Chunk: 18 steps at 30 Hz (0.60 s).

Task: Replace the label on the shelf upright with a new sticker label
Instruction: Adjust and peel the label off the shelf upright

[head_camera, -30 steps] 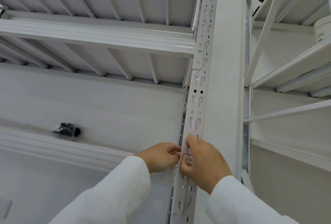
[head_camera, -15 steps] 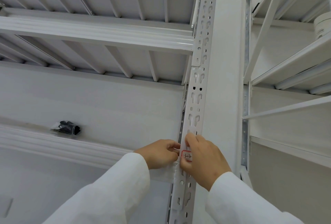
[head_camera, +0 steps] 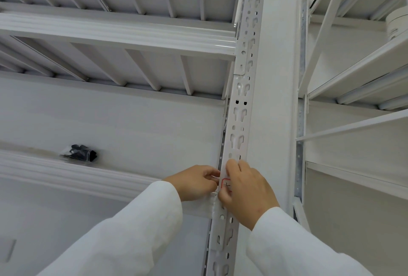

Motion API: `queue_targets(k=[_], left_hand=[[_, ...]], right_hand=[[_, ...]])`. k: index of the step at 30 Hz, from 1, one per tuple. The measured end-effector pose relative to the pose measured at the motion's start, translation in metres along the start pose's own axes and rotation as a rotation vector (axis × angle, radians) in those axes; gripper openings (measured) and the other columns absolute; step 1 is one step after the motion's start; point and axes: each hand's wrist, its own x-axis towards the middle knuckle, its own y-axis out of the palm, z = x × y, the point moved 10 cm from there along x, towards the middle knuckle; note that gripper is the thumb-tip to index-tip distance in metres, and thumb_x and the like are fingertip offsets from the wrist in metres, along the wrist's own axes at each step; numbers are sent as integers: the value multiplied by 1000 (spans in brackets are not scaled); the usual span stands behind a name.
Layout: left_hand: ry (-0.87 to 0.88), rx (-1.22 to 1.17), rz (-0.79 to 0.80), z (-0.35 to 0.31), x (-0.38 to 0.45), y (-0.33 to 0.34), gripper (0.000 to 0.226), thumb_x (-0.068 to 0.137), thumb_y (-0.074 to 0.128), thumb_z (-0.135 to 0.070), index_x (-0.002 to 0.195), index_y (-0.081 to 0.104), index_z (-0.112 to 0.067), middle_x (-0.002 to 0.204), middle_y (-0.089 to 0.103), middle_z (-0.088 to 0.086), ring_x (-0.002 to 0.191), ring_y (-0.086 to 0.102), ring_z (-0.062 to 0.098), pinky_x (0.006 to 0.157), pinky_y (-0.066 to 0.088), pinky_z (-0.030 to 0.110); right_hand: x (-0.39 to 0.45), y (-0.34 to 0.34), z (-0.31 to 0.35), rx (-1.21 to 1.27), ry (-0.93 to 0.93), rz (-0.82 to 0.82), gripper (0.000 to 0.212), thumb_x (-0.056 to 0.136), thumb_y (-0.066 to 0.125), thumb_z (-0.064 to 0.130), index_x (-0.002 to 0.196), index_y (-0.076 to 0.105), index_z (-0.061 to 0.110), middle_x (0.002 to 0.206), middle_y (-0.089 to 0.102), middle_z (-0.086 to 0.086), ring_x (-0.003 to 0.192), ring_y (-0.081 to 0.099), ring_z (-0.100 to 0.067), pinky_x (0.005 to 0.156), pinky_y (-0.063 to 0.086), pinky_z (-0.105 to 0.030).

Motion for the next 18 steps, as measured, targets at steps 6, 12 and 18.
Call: queue_targets(k=[6, 12, 18], left_hand=[[-1, -7, 6, 2, 2, 0, 46, 84, 41, -5, 125, 56, -18, 123, 66, -2, 117, 58, 11, 108, 38, 27], [-2, -11, 17, 4, 3, 3, 47, 83, 41, -4, 126, 55, -18, 124, 65, -1, 117, 58, 12, 109, 38, 29], [2, -2, 5, 2, 0, 2, 46, 84, 41, -3, 126, 55, -16, 126, 64, 1, 119, 57, 13, 108, 38, 28]], right_hand=[[-1, -2, -4, 43, -12, 15, 18, 85, 46, 32, 96, 38, 19, 92, 46, 0, 77, 45, -20, 66, 39, -25], [1, -1, 0, -17, -22, 30, 17, 87, 44, 32, 91, 32, 20, 88, 38, 2, 75, 40, -21, 64, 33, -26], [4, 1, 2, -42, 9, 47, 17, 87, 43, 27, 88, 29, 19, 87, 36, 0, 74, 40, -22, 63, 32, -27]])
